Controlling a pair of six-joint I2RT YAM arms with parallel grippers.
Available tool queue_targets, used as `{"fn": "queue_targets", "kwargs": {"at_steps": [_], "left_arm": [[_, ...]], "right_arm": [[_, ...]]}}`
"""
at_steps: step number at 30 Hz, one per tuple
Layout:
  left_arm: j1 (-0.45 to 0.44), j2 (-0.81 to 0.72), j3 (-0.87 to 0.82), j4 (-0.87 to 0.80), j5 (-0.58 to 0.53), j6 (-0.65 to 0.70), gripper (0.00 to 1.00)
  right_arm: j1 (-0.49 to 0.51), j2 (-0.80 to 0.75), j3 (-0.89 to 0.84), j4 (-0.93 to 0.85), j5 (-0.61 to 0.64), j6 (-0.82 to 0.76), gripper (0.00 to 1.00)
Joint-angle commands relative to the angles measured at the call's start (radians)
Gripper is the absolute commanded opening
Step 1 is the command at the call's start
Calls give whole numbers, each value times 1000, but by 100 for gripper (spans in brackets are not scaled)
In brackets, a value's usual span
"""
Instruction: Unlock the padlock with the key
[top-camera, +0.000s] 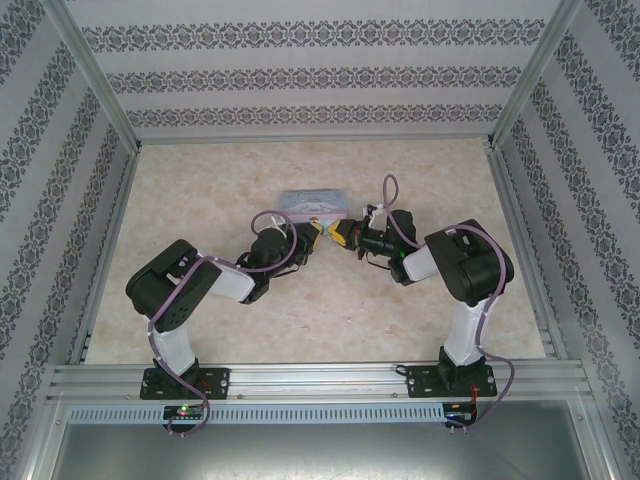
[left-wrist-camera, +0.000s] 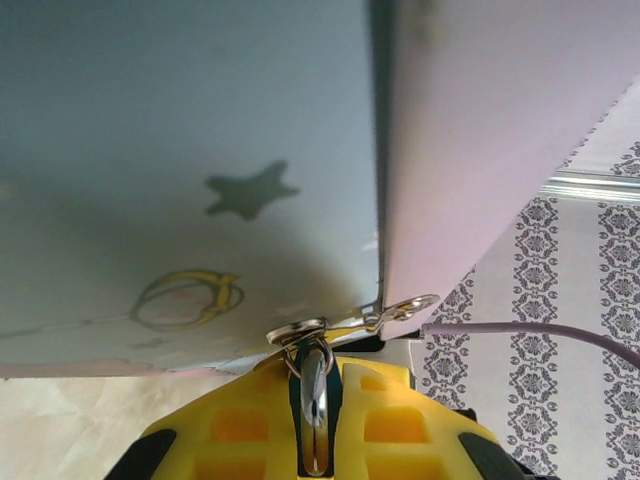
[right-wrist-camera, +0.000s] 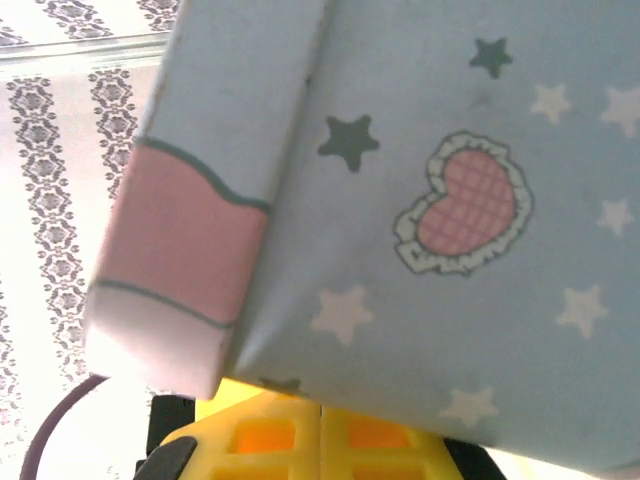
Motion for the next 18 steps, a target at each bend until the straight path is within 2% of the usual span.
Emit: {"fn": "queue_targets", "kwargs": {"at_steps": [1,13,18], "left_arm": [[-137,-57,7,130,289,24,0],[-139,-9,26,160,285,-4,0],[-139,12,31,185,285,-34,0]], "right_arm": [[1,47,35,122,122,49,0],[23,25,56,103,91,31,0],[56,5,69,71,59,-36,0]]}}
